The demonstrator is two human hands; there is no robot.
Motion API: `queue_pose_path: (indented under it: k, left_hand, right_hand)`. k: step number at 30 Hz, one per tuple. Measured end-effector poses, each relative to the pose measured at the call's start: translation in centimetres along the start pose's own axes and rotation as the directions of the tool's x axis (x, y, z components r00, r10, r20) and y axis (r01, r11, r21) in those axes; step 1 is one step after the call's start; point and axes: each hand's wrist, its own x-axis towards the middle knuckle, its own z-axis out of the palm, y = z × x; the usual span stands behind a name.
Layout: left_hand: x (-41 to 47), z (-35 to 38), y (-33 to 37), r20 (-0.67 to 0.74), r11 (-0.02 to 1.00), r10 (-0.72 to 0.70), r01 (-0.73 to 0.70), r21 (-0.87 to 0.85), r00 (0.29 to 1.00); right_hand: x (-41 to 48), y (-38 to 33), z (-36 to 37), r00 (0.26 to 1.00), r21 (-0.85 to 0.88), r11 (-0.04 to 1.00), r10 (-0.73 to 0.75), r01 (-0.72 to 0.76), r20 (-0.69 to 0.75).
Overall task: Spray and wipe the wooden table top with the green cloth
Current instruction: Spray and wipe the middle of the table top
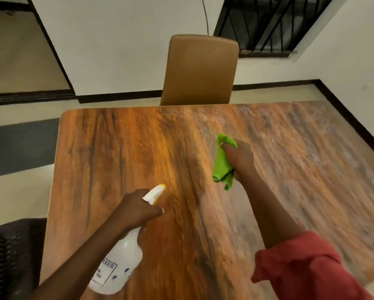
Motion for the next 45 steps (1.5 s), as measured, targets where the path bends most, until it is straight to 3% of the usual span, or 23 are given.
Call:
queue_pose_path:
  k: [5,10,18,24,32,37,45]
  left_hand:
    - [-4.6,4.8,-0.2,0.075,0.976,0.058,-0.073,0.204,0.995]
    - [-8.6,9.8,-0.5,0.176,0.929,0.100,-0.155,0.335,0.979]
    - [-15.1,19.6,-3.0,0.434,0.844,-0.012,-0.224,0.487,0.901]
    - [-16.8,24.0,-4.8,0.446,0.823,-0.075,-0.197,0.532,0.892]
    - [-16.3,24.5,-3.8,0.347,0.867,-0.007,-0.167,0.470,0.938]
    - [-14.1,22.3,-2.1,0.157,0.881,0.007,-0.080,0.466,0.988]
    - [-12.3,20.0,1.2,0.015,0.935,0.042,-0.045,0.353,0.999]
  right_hand:
    - [-4.4,3.5,-5.5,0.999,0.059,0.997,-0.041,0.041,0.006]
    - [-8.3,8.1,-9.4,1.000,0.077,0.997,0.015,-0.014,-0.013]
    - [-12.9,11.9,-15.8,0.999,0.083,0.996,-0.032,0.036,-0.042]
    - [-14.8,14.9,-18.9,0.997,0.066,0.998,-0.018,0.023,-0.077]
    - [-15.6,17.0,-21.1,0.994,0.077,0.996,-0.028,0.036,-0.101]
    - [-16.0,17.2,-20.9,0.997,0.096,0.994,-0.037,0.044,-0.068]
    - [-16.4,17.2,-20.0,0.996,0.064,0.994,-0.091,0.092,-0.019]
